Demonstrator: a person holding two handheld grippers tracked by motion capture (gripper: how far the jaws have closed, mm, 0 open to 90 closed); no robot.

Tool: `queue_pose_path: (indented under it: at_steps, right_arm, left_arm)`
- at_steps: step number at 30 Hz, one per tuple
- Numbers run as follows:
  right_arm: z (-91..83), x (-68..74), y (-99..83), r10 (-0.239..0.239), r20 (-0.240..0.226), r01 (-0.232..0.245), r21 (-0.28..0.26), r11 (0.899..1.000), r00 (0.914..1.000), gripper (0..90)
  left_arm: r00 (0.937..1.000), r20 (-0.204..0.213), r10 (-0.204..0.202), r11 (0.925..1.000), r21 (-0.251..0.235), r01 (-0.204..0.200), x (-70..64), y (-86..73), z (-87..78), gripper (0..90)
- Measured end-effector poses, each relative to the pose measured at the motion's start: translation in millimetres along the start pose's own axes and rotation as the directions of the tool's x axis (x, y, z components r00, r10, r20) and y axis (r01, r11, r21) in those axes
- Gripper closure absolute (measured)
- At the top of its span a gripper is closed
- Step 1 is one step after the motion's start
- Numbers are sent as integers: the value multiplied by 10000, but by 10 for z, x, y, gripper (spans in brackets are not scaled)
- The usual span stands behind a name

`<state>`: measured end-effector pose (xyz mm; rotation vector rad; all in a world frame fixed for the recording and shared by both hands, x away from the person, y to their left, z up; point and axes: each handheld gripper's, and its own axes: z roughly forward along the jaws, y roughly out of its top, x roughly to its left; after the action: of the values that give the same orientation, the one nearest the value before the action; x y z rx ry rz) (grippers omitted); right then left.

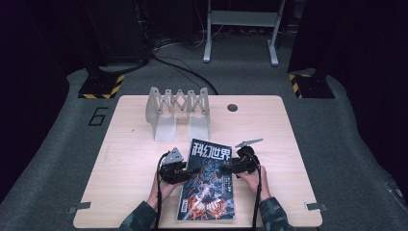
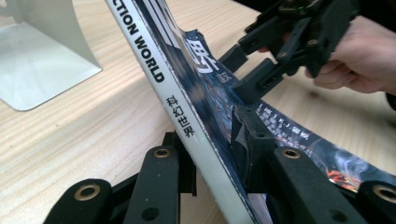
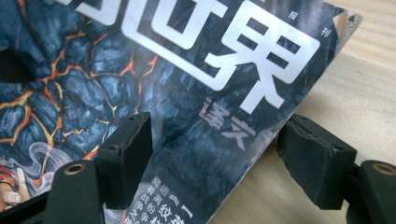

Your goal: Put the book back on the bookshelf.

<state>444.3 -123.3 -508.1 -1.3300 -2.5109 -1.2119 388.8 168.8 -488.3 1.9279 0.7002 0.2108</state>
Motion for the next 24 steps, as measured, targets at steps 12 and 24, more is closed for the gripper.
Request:
queue_pose_path:
  at_steps: [12, 24]
  right_arm:
    - [-6, 1, 32, -209, -277, 200, -349, 9992, 9994, 324]
    - [-72, -39, 32, -7, -834, -63, -841, 9964, 9965, 419]
  left_arm:
    - [9990, 289, 343, 9985, -434, -330, -47, 21, -72, 732]
    - [9975, 585, 401, 9953, -905, -347, -52, 27, -145, 738]
